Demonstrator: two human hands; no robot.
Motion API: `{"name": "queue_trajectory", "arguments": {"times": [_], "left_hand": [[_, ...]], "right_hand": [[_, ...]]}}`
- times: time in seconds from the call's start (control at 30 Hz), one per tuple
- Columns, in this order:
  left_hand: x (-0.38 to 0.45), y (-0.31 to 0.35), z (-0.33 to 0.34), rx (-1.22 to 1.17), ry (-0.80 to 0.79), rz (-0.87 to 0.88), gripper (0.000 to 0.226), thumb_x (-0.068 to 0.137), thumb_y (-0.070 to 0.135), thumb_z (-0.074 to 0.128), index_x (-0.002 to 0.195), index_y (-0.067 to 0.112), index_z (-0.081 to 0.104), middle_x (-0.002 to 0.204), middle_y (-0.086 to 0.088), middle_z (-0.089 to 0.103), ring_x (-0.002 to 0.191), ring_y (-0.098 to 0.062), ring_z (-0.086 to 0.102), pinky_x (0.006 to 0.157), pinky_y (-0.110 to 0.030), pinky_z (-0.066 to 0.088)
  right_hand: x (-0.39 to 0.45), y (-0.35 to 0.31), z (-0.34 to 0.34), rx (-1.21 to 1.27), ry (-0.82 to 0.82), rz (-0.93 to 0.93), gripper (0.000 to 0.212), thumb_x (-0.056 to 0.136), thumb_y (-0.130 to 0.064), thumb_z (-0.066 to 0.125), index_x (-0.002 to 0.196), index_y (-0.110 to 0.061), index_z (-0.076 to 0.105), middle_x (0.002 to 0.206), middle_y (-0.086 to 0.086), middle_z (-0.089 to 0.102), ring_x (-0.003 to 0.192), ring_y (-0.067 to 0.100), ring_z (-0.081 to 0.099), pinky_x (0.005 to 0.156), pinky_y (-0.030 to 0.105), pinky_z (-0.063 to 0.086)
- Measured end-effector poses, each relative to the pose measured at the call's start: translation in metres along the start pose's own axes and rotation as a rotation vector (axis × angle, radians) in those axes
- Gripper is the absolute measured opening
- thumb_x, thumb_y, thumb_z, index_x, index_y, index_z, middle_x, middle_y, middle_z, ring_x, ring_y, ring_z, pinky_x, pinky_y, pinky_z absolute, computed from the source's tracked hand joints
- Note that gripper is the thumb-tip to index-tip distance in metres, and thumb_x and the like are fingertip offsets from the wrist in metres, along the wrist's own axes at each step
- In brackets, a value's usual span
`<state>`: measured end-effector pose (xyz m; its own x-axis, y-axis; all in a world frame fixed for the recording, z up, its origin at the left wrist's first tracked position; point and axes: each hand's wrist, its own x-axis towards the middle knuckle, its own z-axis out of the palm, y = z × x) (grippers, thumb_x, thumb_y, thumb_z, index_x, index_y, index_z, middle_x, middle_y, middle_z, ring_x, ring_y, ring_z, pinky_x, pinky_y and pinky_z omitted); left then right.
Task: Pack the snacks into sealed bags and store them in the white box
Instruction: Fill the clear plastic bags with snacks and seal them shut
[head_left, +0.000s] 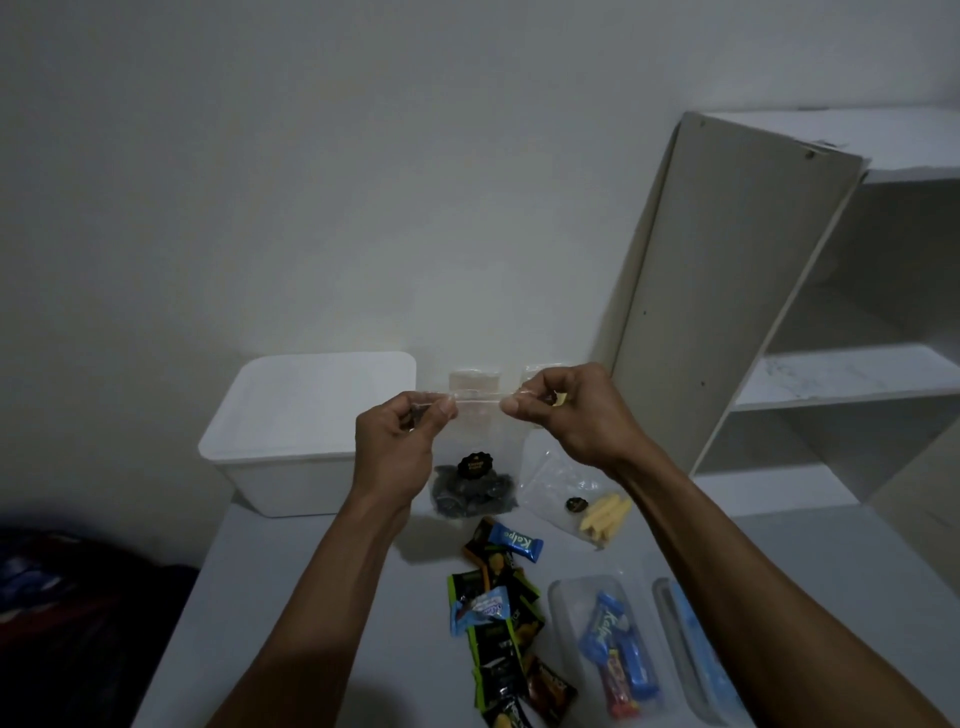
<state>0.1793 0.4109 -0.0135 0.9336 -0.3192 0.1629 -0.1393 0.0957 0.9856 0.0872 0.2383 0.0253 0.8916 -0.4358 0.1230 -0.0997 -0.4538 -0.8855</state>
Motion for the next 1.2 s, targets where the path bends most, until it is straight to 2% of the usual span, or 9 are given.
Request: {"name": "queue_trajectory", "arguments": {"times": [0.17, 0.33, 0.4, 0.53, 0.73, 0.8, 0.93, 1.07, 1.2], "left_hand": [[0.002, 0.004, -0.002, -0.006, -0.002, -0.014, 0.006, 0.088, 0.012, 0.069, 0.084, 0.016, 0.071, 0.078, 0.002, 0.073, 0.069, 0.003, 0.066, 0.065, -0.009, 0.049], [0.002, 0.002, -0.005, -0.043, 0.009, -0.068, 0.009, 0.091, 0.015, 0.066, 0.085, 0.018, 0.072, 0.079, 0.006, 0.075, 0.075, -0.002, 0.065, 0.068, -0.016, 0.048], [0.003, 0.001, -0.007, -0.064, 0.034, -0.075, 0.009, 0.09, 0.014, 0.067, 0.084, 0.017, 0.072, 0.079, 0.006, 0.075, 0.075, -0.003, 0.066, 0.07, -0.02, 0.05], [0.002, 0.003, -0.004, -0.07, 0.064, -0.051, 0.011, 0.09, 0.01, 0.066, 0.082, 0.015, 0.071, 0.074, 0.007, 0.073, 0.07, 0.002, 0.065, 0.067, -0.013, 0.049], [0.003, 0.002, -0.005, -0.025, -0.001, -0.067, 0.017, 0.095, 0.016, 0.06, 0.083, 0.018, 0.072, 0.08, 0.008, 0.074, 0.075, 0.001, 0.064, 0.073, -0.02, 0.048], [-0.001, 0.002, -0.001, 0.018, -0.05, -0.027, 0.02, 0.096, 0.014, 0.059, 0.081, 0.017, 0.072, 0.078, 0.01, 0.072, 0.074, 0.003, 0.063, 0.069, -0.012, 0.047], [-0.004, 0.0, 0.003, 0.09, -0.077, 0.021, 0.02, 0.095, 0.015, 0.061, 0.079, 0.02, 0.073, 0.077, 0.008, 0.072, 0.075, 0.0, 0.062, 0.066, -0.01, 0.045], [-0.008, -0.001, 0.006, 0.138, 0.07, 0.005, 0.006, 0.087, 0.026, 0.072, 0.082, 0.022, 0.074, 0.083, 0.008, 0.073, 0.084, -0.007, 0.065, 0.074, -0.019, 0.05], [-0.016, -0.004, 0.012, 0.233, 0.222, -0.07, 0.034, 0.076, 0.055, 0.076, 0.074, 0.02, 0.072, 0.077, 0.004, 0.071, 0.078, -0.014, 0.065, 0.071, -0.029, 0.052]], "right_hand": [[-0.002, 0.003, -0.002, 0.103, -0.009, 0.033, 0.013, 0.085, -0.026, 0.075, 0.083, -0.014, 0.077, 0.085, -0.005, 0.076, 0.088, 0.004, 0.068, 0.09, 0.03, 0.053], [-0.004, 0.007, 0.0, 0.141, 0.039, 0.018, 0.015, 0.087, -0.026, 0.073, 0.076, -0.016, 0.074, 0.083, -0.005, 0.075, 0.08, -0.006, 0.067, 0.069, 0.008, 0.047], [-0.005, 0.011, -0.002, 0.166, 0.052, 0.004, 0.017, 0.088, -0.025, 0.072, 0.078, -0.011, 0.074, 0.081, -0.005, 0.074, 0.074, -0.009, 0.065, 0.064, 0.007, 0.047], [-0.008, 0.012, 0.001, 0.18, 0.066, -0.031, 0.016, 0.09, -0.023, 0.069, 0.083, -0.009, 0.075, 0.084, -0.002, 0.075, 0.076, -0.007, 0.065, 0.066, 0.01, 0.048], [-0.008, 0.0, -0.001, 0.21, -0.067, 0.043, 0.035, 0.095, -0.04, 0.059, 0.087, -0.012, 0.078, 0.093, -0.005, 0.077, 0.096, 0.004, 0.069, 0.086, 0.029, 0.051], [-0.006, -0.005, 0.002, 0.135, -0.12, 0.036, 0.031, 0.094, -0.036, 0.061, 0.087, -0.011, 0.078, 0.092, -0.005, 0.077, 0.093, 0.005, 0.07, 0.083, 0.025, 0.052], [-0.001, -0.011, 0.012, -0.058, -0.176, 0.003, 0.019, 0.091, -0.029, 0.069, 0.086, -0.013, 0.077, 0.08, 0.001, 0.075, 0.078, 0.013, 0.069, 0.079, 0.034, 0.055], [-0.003, -0.007, 0.019, -0.069, -0.154, 0.026, 0.025, 0.093, -0.027, 0.065, 0.082, -0.006, 0.072, 0.083, 0.015, 0.072, 0.068, 0.01, 0.057, 0.071, 0.035, 0.053], [-0.005, 0.002, 0.035, -0.042, -0.085, 0.029, 0.027, 0.094, -0.028, 0.064, 0.081, -0.005, 0.071, 0.081, 0.017, 0.07, 0.066, 0.012, 0.056, 0.064, 0.03, 0.05]]}}
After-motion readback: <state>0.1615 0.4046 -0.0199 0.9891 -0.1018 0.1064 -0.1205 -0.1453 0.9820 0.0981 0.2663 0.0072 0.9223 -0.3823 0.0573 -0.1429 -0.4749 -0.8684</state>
